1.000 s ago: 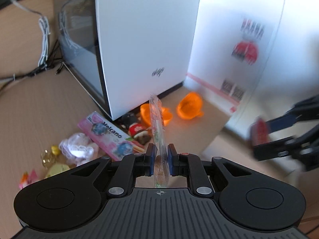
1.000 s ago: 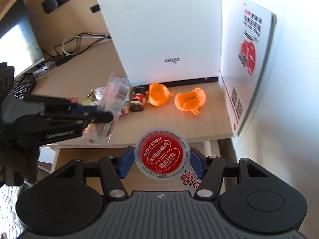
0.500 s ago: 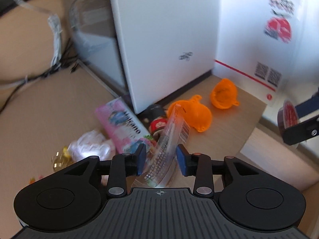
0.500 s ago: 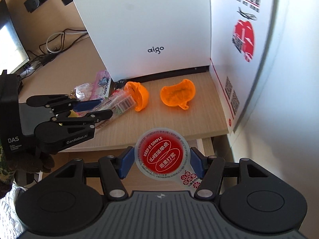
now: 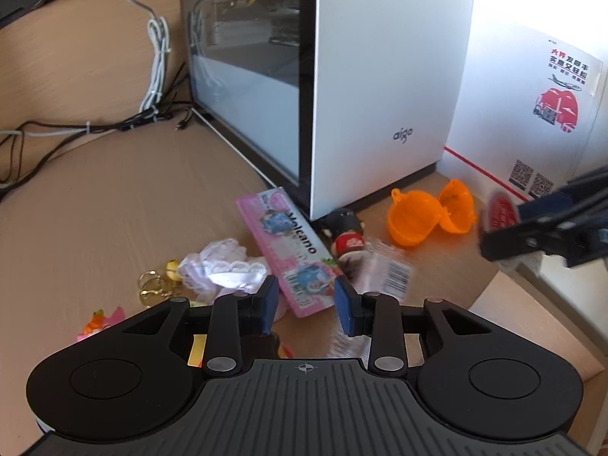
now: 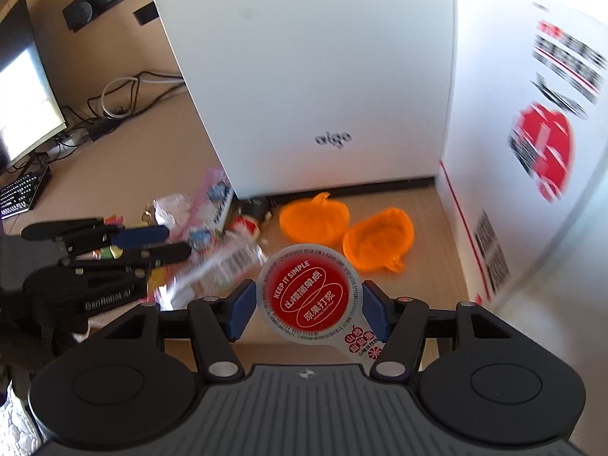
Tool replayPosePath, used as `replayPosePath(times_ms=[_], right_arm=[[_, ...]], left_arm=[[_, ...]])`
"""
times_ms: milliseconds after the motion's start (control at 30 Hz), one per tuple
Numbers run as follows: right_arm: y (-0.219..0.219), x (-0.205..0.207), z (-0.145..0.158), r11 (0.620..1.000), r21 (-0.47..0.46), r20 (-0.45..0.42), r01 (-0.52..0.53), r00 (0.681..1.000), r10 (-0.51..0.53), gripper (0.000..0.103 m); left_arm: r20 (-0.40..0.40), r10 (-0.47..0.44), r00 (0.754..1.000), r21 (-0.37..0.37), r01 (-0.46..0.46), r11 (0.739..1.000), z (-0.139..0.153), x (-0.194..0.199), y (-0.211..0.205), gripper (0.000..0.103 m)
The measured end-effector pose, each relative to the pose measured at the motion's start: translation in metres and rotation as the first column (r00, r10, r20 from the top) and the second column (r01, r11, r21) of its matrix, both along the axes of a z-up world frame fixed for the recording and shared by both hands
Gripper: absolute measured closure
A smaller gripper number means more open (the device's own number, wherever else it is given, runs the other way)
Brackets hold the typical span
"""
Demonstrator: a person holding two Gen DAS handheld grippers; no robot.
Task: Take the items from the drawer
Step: 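Lower the packet onto the desk by the toys and open the left gripper, then set the red round tag on the desk by the orange cup, open right gripper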
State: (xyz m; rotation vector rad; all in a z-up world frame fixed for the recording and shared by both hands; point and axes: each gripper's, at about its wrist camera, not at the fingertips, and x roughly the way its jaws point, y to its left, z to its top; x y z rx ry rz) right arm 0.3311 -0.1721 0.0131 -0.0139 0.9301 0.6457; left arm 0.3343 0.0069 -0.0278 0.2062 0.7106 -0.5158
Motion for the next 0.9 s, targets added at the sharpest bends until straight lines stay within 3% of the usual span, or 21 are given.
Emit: replayPosePath(times_ms=[133,233,367,567,633,833,900], right_arm=[[0.02,0.014,-0.008,0.999,-0.031,0.009,-0.014,1.0,0.014,0.043],[0.035,0.025,-0.018,0.998,-0.054,0.019,-0.032,0.999,0.033,0.043],[0.054,0.038,-0.031,0.992,-0.112,0.071,-0.049,0.996,0.058,0.043],[0.066,0.048,-0.04,0.987,-0.129,0.086,-0.095,0.991,0.107,0.042],[0.064,0.045,-0.036,0.988,-0.142,0.117,-0.067,0.989,0.084,0.042],[0.033,0.024,-0.021,0.998,-0.055,0.167,-0.002,0.986,0.011,0.041],[0.022,0.013,-0.017,0.998,-0.052,0.201,0.02,0.98,-0.009,0.033]], left_arm=[[-0.009,-0.008,1.0,-0.067,0.008,0.998,0.007,-0.008,0.008,0.069],[-0.077,-0.111,0.991,-0.11,0.102,0.989,0.006,-0.023,0.007,0.069],[-0.134,-0.216,0.967,-0.086,0.206,0.975,-0.007,-0.045,-0.007,0.069],[-0.19,-0.154,0.97,-0.102,0.137,0.985,-0.025,-0.039,-0.009,0.071],[-0.187,-0.134,0.973,-0.114,0.114,0.987,-0.027,-0.037,-0.007,0.071],[-0.173,-0.068,0.983,-0.125,0.047,0.991,-0.027,-0.021,-0.004,0.071],[-0.173,-0.056,0.983,-0.133,0.033,0.991,-0.027,-0.016,-0.004,0.071]])
